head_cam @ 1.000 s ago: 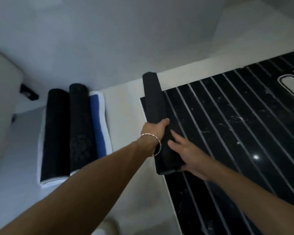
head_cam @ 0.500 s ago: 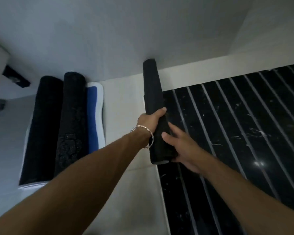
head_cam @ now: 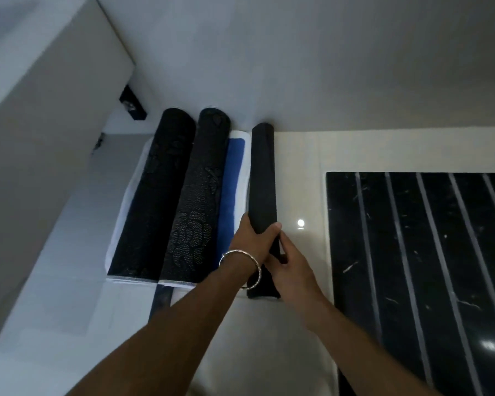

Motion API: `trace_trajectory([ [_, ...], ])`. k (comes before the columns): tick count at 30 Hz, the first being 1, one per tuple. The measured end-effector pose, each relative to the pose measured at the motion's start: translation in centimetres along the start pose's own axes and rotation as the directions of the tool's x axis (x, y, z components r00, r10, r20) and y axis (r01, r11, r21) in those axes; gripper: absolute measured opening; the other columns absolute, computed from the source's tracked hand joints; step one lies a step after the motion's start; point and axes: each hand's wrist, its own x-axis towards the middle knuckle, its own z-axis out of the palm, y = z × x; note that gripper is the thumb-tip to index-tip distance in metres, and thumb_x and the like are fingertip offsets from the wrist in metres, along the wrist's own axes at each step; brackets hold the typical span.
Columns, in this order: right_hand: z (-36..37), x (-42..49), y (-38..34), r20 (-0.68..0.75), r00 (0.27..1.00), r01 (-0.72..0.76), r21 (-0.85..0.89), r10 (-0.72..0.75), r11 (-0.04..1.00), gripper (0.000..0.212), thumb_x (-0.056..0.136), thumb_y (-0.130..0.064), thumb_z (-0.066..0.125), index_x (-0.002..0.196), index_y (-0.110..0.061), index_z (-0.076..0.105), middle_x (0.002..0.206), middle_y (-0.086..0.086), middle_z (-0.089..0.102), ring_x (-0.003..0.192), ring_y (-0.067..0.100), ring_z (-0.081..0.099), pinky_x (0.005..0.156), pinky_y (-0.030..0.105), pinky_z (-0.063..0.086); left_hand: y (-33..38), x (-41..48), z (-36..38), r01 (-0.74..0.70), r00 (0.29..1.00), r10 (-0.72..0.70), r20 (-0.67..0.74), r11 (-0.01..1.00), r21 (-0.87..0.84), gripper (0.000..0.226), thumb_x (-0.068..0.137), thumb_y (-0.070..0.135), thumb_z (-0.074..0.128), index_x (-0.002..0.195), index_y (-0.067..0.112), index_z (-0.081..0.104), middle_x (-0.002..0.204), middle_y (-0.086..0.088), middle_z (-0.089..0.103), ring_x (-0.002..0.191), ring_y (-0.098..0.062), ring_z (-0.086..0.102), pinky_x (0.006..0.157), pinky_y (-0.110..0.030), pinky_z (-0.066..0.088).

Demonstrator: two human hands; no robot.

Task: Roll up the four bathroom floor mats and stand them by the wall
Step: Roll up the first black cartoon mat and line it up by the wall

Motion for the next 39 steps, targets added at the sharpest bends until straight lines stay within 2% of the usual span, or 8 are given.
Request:
trace_trajectory([
  [3, 1.4, -0.1, 1.0, -0.022, 1.000, 0.016, -0.020, -0.017, 1.000, 0.040, 0.096, -0.017, 0.054, 0.130, -0.036, 0.049, 0.115, -0.009, 0.065, 0.102, 0.008, 0.063, 0.093, 0.030, 0.051, -1.0, -0.3, -1.3, -0.017, 0.999, 0.018, 0.038, 1.000, -0.015, 0.041, 0.081, 0.030, 0.071, 0.115, 0.015, 0.054, 0.105, -0.005, 0.065, 0.090, -0.017, 0.064, 0.071, -0.019, 0.052],
  [10, -0.7, -1.0, 0.6, 0.063, 0.989, 0.148, -0.330, -0.135, 0.932, 0.048, 0.091, -0.026, 0.060, 0.135, -0.038, 0.043, 0.115, -0.012, 0.047, 0.101, 0.008, 0.055, 0.078, 0.011, 0.042, -1.1, -0.7, -3.4, -0.038, 0.999, 0.038, -0.011, 0.999, -0.021, 0.051, 0.077, 0.006, 0.072, 0.120, 0.017, 0.048, 0.096, 0.002, 0.059, 0.083, -0.012, 0.058, 0.067, -0.015, 0.047],
  [16, -5.0, 1.3, -2.7, -0.024, 0.900, 0.214, -0.845, -0.436, 0.489, 0.090, 0.082, -0.017, 0.070, 0.151, -0.022, 0.013, 0.148, 0.011, 0.018, 0.134, 0.025, 0.027, 0.105, 0.035, 0.037, 0.8, -1.4, -5.3, -0.237, 0.933, 0.099, 0.346, 0.892, 0.384, 0.057, 0.074, 0.010, 0.072, 0.122, 0.022, 0.044, 0.093, 0.000, 0.062, 0.082, -0.022, 0.064, 0.080, -0.035, 0.056],
  [21, -10.1, 1.9, -3.3, 0.090, 0.885, 0.110, -0.994, -0.457, 0.016, 0.089, 0.057, -0.011, 0.085, 0.137, -0.015, 0.047, 0.131, 0.026, 0.042, 0.122, 0.043, 0.040, 0.107, 0.056, 0.033, 4.1, -0.8, -6.0, -0.428, 0.839, 0.050, 0.541, 0.675, 0.601, 0.059, 0.075, 0.016, 0.072, 0.125, 0.027, 0.043, 0.099, 0.002, 0.062, 0.086, -0.018, 0.063, 0.081, -0.031, 0.054],
  [26, -12.6, 0.8, -3.6, 0.156, 0.880, 0.107, -0.985, -0.449, -0.133, 0.066, 0.051, -0.025, 0.089, 0.112, -0.017, 0.064, 0.121, 0.019, 0.048, 0.110, 0.037, 0.044, 0.103, 0.052, 0.037, 6.7, -0.2, -6.3, -0.544, 0.770, -0.090, 0.631, 0.424, 0.724, 0.061, 0.078, 0.018, 0.068, 0.126, 0.039, 0.037, 0.089, 0.012, 0.055, 0.075, -0.010, 0.056, 0.072, -0.026, 0.049],
  [30, -12.3, 0.2, -3.7, 0.199, 0.948, 0.209, -0.978, -0.249, 0.014, 0.050, 0.080, -0.041, 0.068, 0.121, -0.024, 0.045, 0.120, 0.004, 0.053, 0.105, 0.021, 0.053, 0.088, 0.036, 0.049, 6.5, 0.6, -6.6, -0.545, 0.820, -0.016, 0.572, 0.280, 0.790, 0.061, 0.078, 0.019, 0.067, 0.129, 0.038, 0.039, 0.101, 0.006, 0.061, 0.086, -0.015, 0.057, 0.083, -0.030, 0.048],
  [33, -11.2, -0.5, -3.5, 0.171, 0.970, 0.193, -0.974, -0.173, 0.118, 0.037, 0.090, -0.046, 0.052, 0.116, -0.022, 0.040, 0.102, 0.000, 0.061, 0.083, 0.021, 0.062, 0.073, 0.037, 0.053, 5.2, 1.0, -6.4, -0.513, 0.815, 0.370, 0.445, 0.106, 0.852, 0.064, 0.077, 0.018, 0.063, 0.136, 0.031, 0.043, 0.130, 0.001, 0.052, 0.123, -0.023, 0.044, 0.109, -0.045, 0.024],
  [39, -8.1, -1.9, -1.5, 0.099, 0.989, 0.140, -0.853, -0.109, 0.503, 0.026, 0.093, -0.040, 0.052, 0.107, -0.020, 0.044, 0.096, 0.000, 0.061, 0.081, 0.020, 0.061, 0.068, 0.034, 0.050, 2.7, 0.1, -4.6, -0.407, 0.634, 0.769, -0.076, 0.416, 0.813, 0.072, 0.071, 0.012, 0.063, 0.138, 0.001, 0.041, 0.140, -0.028, 0.039, 0.123, -0.046, 0.042, 0.105, -0.061, 0.031],
])
